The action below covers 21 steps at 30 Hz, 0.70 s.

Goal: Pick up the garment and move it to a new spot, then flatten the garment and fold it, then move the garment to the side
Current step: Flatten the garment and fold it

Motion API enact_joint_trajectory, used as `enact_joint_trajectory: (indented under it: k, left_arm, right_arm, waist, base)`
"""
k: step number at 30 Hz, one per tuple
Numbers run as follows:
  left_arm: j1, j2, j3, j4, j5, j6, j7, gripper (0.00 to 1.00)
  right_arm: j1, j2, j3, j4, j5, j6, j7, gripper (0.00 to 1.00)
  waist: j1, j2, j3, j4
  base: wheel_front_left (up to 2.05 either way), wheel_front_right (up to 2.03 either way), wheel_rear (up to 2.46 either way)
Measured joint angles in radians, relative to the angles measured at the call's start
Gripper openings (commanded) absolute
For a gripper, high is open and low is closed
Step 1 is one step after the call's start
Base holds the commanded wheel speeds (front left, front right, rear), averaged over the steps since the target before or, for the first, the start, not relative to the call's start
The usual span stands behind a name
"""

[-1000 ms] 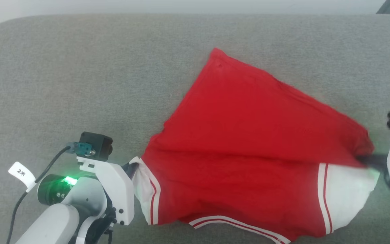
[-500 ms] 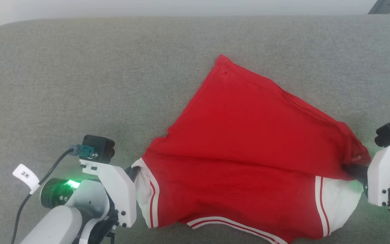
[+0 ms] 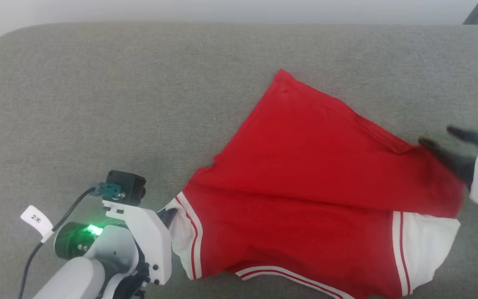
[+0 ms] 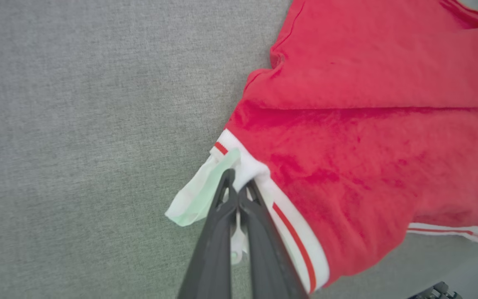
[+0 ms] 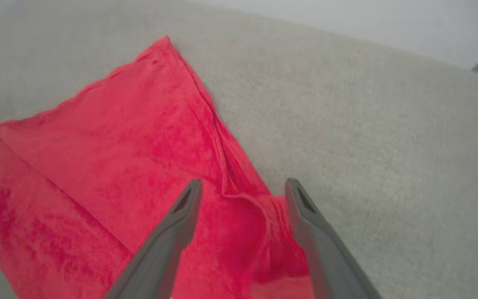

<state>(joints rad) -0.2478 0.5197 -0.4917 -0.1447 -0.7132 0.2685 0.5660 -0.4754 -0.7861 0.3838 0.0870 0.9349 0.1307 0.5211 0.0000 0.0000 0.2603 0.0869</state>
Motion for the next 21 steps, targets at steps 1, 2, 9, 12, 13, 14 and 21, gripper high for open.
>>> enact_joint_trajectory:
  k: [1,2,9,12,13,14,21]
  left_arm:
    - [-0.001,-0.002,-0.003,0.0,0.0,0.0,0.0,0.0]
    - [-0.004,-0.006,-0.007,-0.001,0.0,-0.001,0.0,0.0]
    - [-0.048,-0.042,-0.036,0.011,0.012,-0.019,-0.01,0.0]
    - [-0.07,-0.065,-0.054,0.021,0.02,-0.028,-0.018,0.0]
    - [-0.076,-0.074,-0.059,0.024,0.021,-0.032,-0.02,0.0]
    - [-0.085,-0.084,-0.064,0.029,0.022,-0.035,-0.023,0.0]
    - [-0.14,-0.153,-0.115,0.074,0.033,-0.07,-0.048,0.0]
  right_arm:
    - [-0.009,0.009,-0.017,-0.024,-0.016,0.0,0.006,1.0]
    - [-0.022,0.024,-0.033,-0.037,-0.035,0.0,0.013,1.0]
    - [-0.184,0.126,-0.023,-0.063,-0.14,0.0,0.043,1.0]
    - [-0.27,0.158,0.031,-0.005,-0.174,0.0,0.041,1.0]
    - [-0.297,0.164,0.05,0.023,-0.181,0.0,0.04,1.0]
    - [-0.325,0.167,0.076,0.046,-0.183,0.0,0.039,1.0]
    - [-0.487,0.178,0.249,0.253,-0.178,0.0,0.027,1.0]
  waist:
    - [0.0,0.0,0.001,0.005]
    - [0.0,0.0,0.004,0.009]
    - [0.0,0.0,0.033,0.057]
    - [0.0,0.0,0.05,0.084]
    - [0.0,0.0,0.056,0.094]
    - [0.0,0.0,0.063,0.104]
    - [0.0,0.0,0.11,0.187]
  base:
    - [0.0,0.0,0.0]
    - [0.0,0.0,0.0]
    - [0.0,0.0,0.0]
    - [0.0,0.0,0.0]
    - [0.0,0.0,0.0]
    - [0.0,0.0,0.0]
    - [0.0,0.0,0.0]
